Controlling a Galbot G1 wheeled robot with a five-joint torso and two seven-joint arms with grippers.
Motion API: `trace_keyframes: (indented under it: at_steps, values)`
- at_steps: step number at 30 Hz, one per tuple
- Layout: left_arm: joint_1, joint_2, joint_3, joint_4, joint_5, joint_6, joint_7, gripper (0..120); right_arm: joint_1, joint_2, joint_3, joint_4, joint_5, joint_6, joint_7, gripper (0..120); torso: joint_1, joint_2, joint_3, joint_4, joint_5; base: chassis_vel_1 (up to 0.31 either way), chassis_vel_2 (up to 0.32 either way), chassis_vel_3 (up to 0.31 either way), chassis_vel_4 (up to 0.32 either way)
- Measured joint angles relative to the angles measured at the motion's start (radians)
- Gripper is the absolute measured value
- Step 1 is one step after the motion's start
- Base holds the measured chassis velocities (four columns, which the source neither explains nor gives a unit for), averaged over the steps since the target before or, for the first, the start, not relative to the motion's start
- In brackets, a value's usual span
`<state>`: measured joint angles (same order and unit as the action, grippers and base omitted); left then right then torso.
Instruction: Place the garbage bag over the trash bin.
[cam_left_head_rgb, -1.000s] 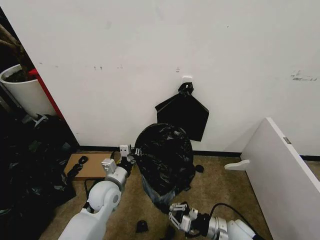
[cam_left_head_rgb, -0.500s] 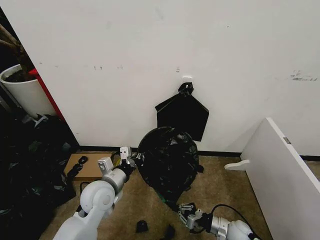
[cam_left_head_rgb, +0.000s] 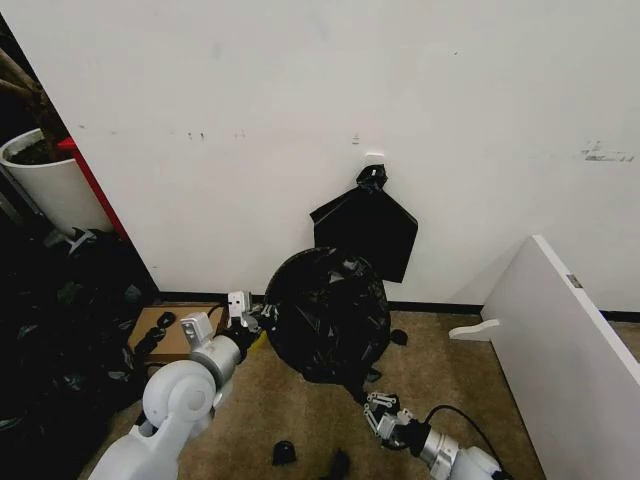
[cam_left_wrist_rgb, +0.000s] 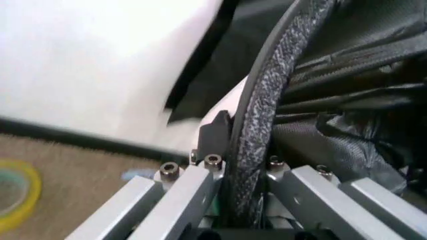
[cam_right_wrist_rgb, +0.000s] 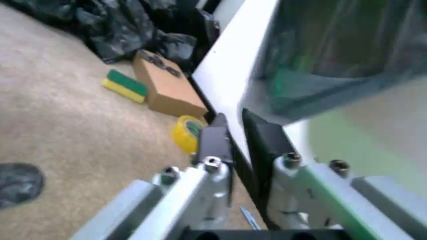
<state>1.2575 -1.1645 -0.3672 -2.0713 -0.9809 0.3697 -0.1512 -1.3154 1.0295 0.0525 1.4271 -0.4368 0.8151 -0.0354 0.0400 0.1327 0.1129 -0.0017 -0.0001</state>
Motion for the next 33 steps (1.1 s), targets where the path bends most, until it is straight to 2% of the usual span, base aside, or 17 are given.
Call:
trace_keyframes:
  at_steps: [3,6,8,9,11,13,15,17,19,20,21,22,23,27,30,31,33]
  values:
    - [-0.001,-0.009,0.000,0.020,-0.002,-0.048,0.023,0,-0.012,-0.020,0.000,0.020,0.034,0.005,-0.027,22,0.000,0.000,0.000,0.0000,-0.0005,0.000,0.000,0.000,0.000]
    - [-0.006,-0.017,0.006,0.056,0.015,-0.101,0.050,0,-0.020,-0.040,0.006,0.051,0.178,0.006,-0.107,33,0.000,0.000,0.000,0.0001,-0.0003,0.000,0.000,0.000,0.000]
    - [-0.012,-0.021,0.015,0.085,0.038,-0.140,0.069,0,-0.022,-0.051,0.033,0.079,0.381,0.006,-0.294,41,0.000,0.000,0.000,0.0000,-0.0002,0.000,0.000,0.000,0.000]
    - [-0.012,-0.021,0.015,0.085,0.038,-0.140,0.069,0,-0.022,-0.051,0.033,0.079,0.381,0.006,-0.294,41,0.000,0.000,0.000,0.0000,-0.0002,0.000,0.000,0.000,0.000]
    - [-0.017,-0.024,0.026,0.113,0.066,-0.174,0.081,0,-0.029,-0.056,0.068,0.111,0.579,0.006,-0.509,48,0.000,0.000,0.000,0.0002,-0.0004,0.000,0.000,0.000,0.000]
    - [-0.019,-0.026,0.042,0.146,0.103,-0.213,0.086,0,-0.043,-0.063,0.092,0.169,0.745,0.007,-0.660,58,0.000,0.000,0.000,-0.0001,-0.0003,0.000,0.000,0.000,0.000]
    - [-0.016,-0.028,0.060,0.175,0.149,-0.252,0.092,0,-0.060,-0.068,0.096,0.232,0.804,0.007,-0.661,65,0.000,0.000,0.000,0.0000,-0.0004,0.000,0.000,0.000,0.000]
    - [-0.012,-0.032,0.071,0.195,0.182,-0.277,0.094,0,-0.071,-0.070,0.091,0.284,0.816,-0.008,-0.602,70,0.000,0.000,0.000,-0.0001,-0.0004,0.000,0.000,0.000,0.000]
    - [-0.006,-0.046,0.084,0.225,0.242,-0.324,0.098,0,-0.079,-0.067,0.067,0.365,0.787,-0.076,-0.424,81,0.000,0.000,0.000,0.0002,-0.0006,0.000,0.000,0.000,0.000]
    - [-0.006,-0.049,0.086,0.231,0.255,-0.334,0.098,0,-0.080,-0.066,0.062,0.377,0.775,-0.090,-0.388,82,0.000,0.000,0.000,0.0001,-0.0006,0.000,0.000,0.000,0.000]
    - [-0.003,-0.061,0.091,0.251,0.292,-0.365,0.102,0,-0.085,-0.060,0.035,0.438,0.705,-0.178,-0.207,86,0.000,0.000,0.000,0.0001,-0.0002,0.000,0.000,0.000,0.000]
    - [-0.002,-0.069,0.094,0.260,0.312,-0.381,0.103,0,-0.087,-0.057,0.018,0.471,0.674,-0.233,-0.115,90,0.000,0.000,0.000,0.0002,-0.0002,0.000,0.000,0.000,0.000]
    - [-0.002,-0.069,0.094,0.260,0.312,-0.381,0.103,0,-0.087,-0.057,0.018,0.471,0.674,-0.233,-0.115,90,0.000,0.000,0.000,0.0002,-0.0002,0.000,0.000,0.000,0.000]
    - [0.001,-0.103,0.105,0.306,0.410,-0.452,0.111,0,-0.074,-0.040,-0.109,0.582,0.627,-0.503,0.191,75,0.000,0.000,0.000,0.0000,-0.0003,0.000,0.000,0.000,0.000]
    - [0.002,-0.121,0.109,0.321,0.459,-0.494,0.113,0,-0.044,-0.021,-0.198,0.626,0.666,-0.637,0.312,62,0.000,0.000,0.000,0.0001,-0.0001,0.000,0.000,0.000,0.000]
    - [0.002,-0.121,0.109,0.321,0.459,-0.494,0.113,0,-0.044,-0.021,-0.198,0.626,0.666,-0.637,0.312,62,0.000,0.000,0.000,0.0001,-0.0001,0.000,0.000,0.000,0.000]
    - [0.002,-0.128,0.111,0.327,0.486,-0.516,0.116,0,-0.025,-0.007,-0.231,0.641,0.699,-0.703,0.382,53,0.000,0.000,0.000,0.0002,-0.0003,0.000,0.000,0.000,0.000]
